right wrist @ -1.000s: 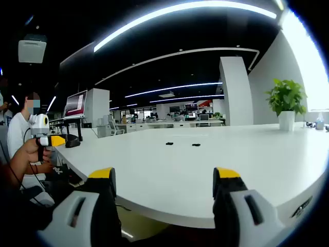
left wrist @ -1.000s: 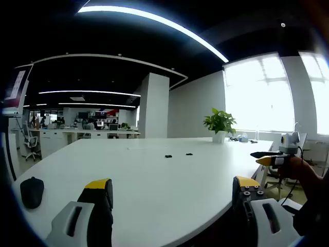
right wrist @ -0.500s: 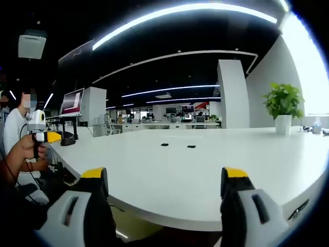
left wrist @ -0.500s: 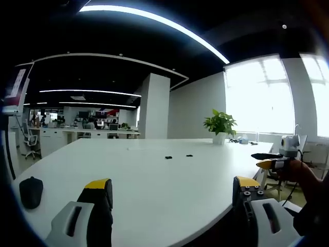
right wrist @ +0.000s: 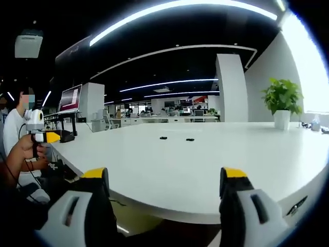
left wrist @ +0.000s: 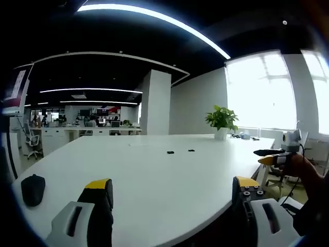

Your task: Snap the two parts of the plastic buckle together until the buckle closes and remains connected.

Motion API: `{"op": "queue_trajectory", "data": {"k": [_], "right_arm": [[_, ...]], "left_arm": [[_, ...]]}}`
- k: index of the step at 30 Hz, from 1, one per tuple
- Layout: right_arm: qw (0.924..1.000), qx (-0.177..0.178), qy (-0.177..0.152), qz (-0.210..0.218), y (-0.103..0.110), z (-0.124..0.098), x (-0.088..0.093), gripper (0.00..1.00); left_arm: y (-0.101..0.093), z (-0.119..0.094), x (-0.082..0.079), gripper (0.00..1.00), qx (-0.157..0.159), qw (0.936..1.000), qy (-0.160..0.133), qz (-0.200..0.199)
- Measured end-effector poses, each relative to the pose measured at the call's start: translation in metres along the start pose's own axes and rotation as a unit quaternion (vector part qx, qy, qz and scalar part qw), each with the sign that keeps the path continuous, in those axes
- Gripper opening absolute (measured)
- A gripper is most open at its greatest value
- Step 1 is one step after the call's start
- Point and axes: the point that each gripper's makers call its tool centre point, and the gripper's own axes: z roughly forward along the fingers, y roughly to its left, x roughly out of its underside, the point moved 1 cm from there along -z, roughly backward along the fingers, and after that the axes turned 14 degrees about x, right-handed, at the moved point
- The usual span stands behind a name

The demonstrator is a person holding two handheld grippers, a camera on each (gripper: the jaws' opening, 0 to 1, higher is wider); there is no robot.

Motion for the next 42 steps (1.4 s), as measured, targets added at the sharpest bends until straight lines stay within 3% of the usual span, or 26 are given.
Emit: {"op": "queue_trajectory", "data": {"k": [5, 9, 19, 23, 32, 42], "right_arm": [[1.0, 0.002, 0.002, -0.007, -0.003, 0.006, -0.004, 0.88], [0.9999, 0.004, -0.002, -0.017, -0.005, 0.014, -0.011, 0.86], [0.9997, -0.002, 0.016, -0.019, -0.007, 0.033, -0.014, 0.84], [0.9994, 0.005, 0.006, -0.033, -0.011, 0.037, -0.017, 0.89], [0.9998, 0.008, 0.008, -0.014, -0.018, 0.05, -0.023, 0.99], [0.9998, 0.005, 0.001, -0.021, -0.015, 0.059, -0.032, 1.0]], "left_arm": [[0.004, 0.003, -0.001, 0.99, -0.001, 1.0, 0.006, -0.001], [0.016, 0.005, -0.002, 0.99, -0.028, 0.9992, 0.022, 0.016], [0.024, 0.015, -0.009, 0.99, -0.025, 0.9994, 0.023, 0.005], [0.027, 0.017, -0.009, 0.99, -0.024, 0.9993, 0.028, 0.003], [0.034, 0.02, -0.011, 0.99, -0.027, 0.9993, 0.027, 0.001], [0.037, 0.025, -0.003, 0.99, -0.025, 0.999, 0.037, -0.005]]}}
